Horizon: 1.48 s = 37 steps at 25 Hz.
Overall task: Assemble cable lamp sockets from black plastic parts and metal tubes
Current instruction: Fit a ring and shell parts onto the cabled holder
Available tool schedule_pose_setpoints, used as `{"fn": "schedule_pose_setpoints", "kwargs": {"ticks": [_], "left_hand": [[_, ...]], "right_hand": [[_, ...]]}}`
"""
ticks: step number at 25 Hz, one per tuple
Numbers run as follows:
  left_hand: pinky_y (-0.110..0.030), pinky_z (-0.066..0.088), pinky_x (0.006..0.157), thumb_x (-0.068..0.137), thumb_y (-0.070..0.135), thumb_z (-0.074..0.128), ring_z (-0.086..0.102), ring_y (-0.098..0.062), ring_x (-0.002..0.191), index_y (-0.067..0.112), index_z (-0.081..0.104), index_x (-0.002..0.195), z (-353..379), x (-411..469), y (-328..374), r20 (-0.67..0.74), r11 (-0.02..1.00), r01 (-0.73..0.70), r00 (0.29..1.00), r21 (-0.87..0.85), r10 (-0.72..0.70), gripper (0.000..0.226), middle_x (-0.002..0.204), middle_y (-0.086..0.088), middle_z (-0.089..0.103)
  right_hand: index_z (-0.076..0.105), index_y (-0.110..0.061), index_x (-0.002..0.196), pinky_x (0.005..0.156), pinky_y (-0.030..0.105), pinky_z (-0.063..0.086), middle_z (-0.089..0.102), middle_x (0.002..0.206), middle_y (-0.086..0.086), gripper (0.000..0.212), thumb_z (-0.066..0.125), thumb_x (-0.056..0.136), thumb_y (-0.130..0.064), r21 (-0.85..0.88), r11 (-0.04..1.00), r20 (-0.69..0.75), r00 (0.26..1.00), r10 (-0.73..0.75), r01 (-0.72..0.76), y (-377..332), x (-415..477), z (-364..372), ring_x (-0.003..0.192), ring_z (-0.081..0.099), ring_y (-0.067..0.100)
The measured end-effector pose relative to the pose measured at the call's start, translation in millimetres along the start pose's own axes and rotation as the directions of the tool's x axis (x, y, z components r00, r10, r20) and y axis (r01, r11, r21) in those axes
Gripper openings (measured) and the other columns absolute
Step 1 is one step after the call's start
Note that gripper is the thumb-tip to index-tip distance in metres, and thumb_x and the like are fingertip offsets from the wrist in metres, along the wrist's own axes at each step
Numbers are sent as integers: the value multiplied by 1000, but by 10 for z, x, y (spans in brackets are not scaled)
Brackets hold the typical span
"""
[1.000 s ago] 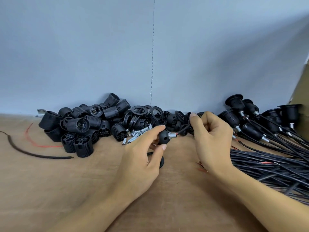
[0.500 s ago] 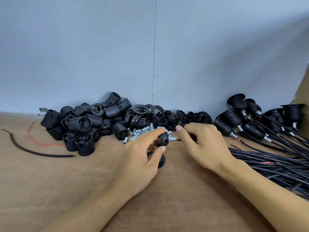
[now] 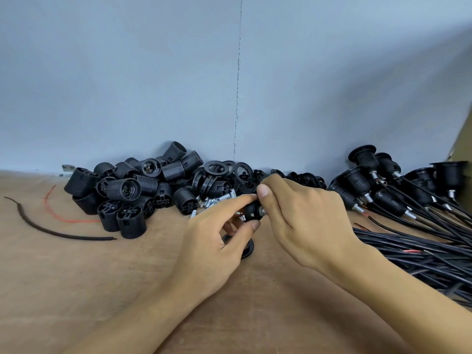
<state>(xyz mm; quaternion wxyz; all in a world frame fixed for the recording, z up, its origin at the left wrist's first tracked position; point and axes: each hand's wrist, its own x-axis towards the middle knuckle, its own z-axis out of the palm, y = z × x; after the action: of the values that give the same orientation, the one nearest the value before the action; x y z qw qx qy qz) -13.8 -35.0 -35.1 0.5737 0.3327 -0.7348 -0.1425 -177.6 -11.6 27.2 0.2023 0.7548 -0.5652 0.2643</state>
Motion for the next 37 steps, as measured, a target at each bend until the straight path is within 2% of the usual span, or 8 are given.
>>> {"fn": "schedule_pose_setpoints", "kwargs": {"ticks": [5, 9, 14, 19, 24, 29, 32, 37], "left_hand": [[-10, 42, 56, 92, 21, 69, 58, 0, 60, 32, 72, 105, -46, 17, 59, 59, 999, 6, 998, -32, -4, 17, 72, 18, 65], [-1, 36, 61, 83, 32, 68, 55, 10, 68, 34, 68, 88, -74, 30, 105, 105, 957, -126, 989, 261, 102, 5, 60, 27, 51], [-10, 44, 79, 80, 38, 77, 59, 5, 94, 48, 61, 118, 21, -19, -62, 272, 974, 29, 958, 224, -91, 43, 96, 27, 65], [-7, 41, 79, 76, 56, 67, 56, 8, 98, 53, 55, 120, 43, -15, -137, 260, 970, 31, 961, 242, -95, 46, 100, 31, 62], [-7, 42, 68, 71, 34, 75, 62, 4, 79, 55, 56, 100, 47, 29, -134, 193, 980, 157, 965, 119, -178, 40, 89, 28, 66], [-17, 41, 86, 60, 57, 78, 50, 7, 97, 47, 53, 118, 7, 52, -164, 173, 958, 172, 961, 227, -214, 63, 104, 26, 59], [-27, 40, 92, 64, 80, 64, 49, -2, 106, 44, 57, 119, -90, 121, -161, -32, 898, 252, 966, 361, -258, 66, 112, 26, 54], [-39, 27, 106, 97, 31, 58, 37, -23, 132, 26, 59, 130, -234, 189, -301, -180, 692, 435, 893, 576, -413, 34, 142, 1, 46]], "right_hand": [[43, -21, 75, 59, 36, 29, 51, 54, -4, 39, 25, 105, -39, -196, 978, -57, 995, -80, 68, -189, -26, -150, 53, 46, 28], [53, -22, 101, 64, 41, 29, 50, 76, -1, 44, 11, 104, -35, -240, 963, 329, 944, -41, 125, -156, -70, -80, 68, 55, 33], [40, -21, 95, 79, 41, 46, 52, 100, 8, 25, 25, 106, -38, 38, 957, 594, 777, 210, -288, 125, 32, 219, 89, 52, 31], [42, -27, 88, 78, 39, 41, 47, 93, 0, 33, 26, 103, -53, 34, 948, 533, 808, 250, -316, 159, 15, 297, 90, 50, 24], [59, -35, 111, 77, 25, 43, 61, 100, -14, 38, 40, 92, -62, 436, 871, 451, 892, 7, -228, 82, 6, 274, 90, 55, -3], [63, -35, 118, 71, 22, 41, 66, 96, -9, 22, 59, 97, -34, 511, 825, 322, 944, 75, -241, 136, -61, 427, 77, 57, 2], [66, -36, 109, 75, 22, 37, 61, 100, -6, 18, 57, 97, -26, 517, 803, 296, 942, 158, -297, 130, -77, 484, 82, 52, 3], [57, -39, 86, 69, 8, 33, 57, 95, -11, 23, 59, 92, -17, 519, 813, 293, 948, 122, -265, 73, -121, 474, 82, 49, -1]]}}
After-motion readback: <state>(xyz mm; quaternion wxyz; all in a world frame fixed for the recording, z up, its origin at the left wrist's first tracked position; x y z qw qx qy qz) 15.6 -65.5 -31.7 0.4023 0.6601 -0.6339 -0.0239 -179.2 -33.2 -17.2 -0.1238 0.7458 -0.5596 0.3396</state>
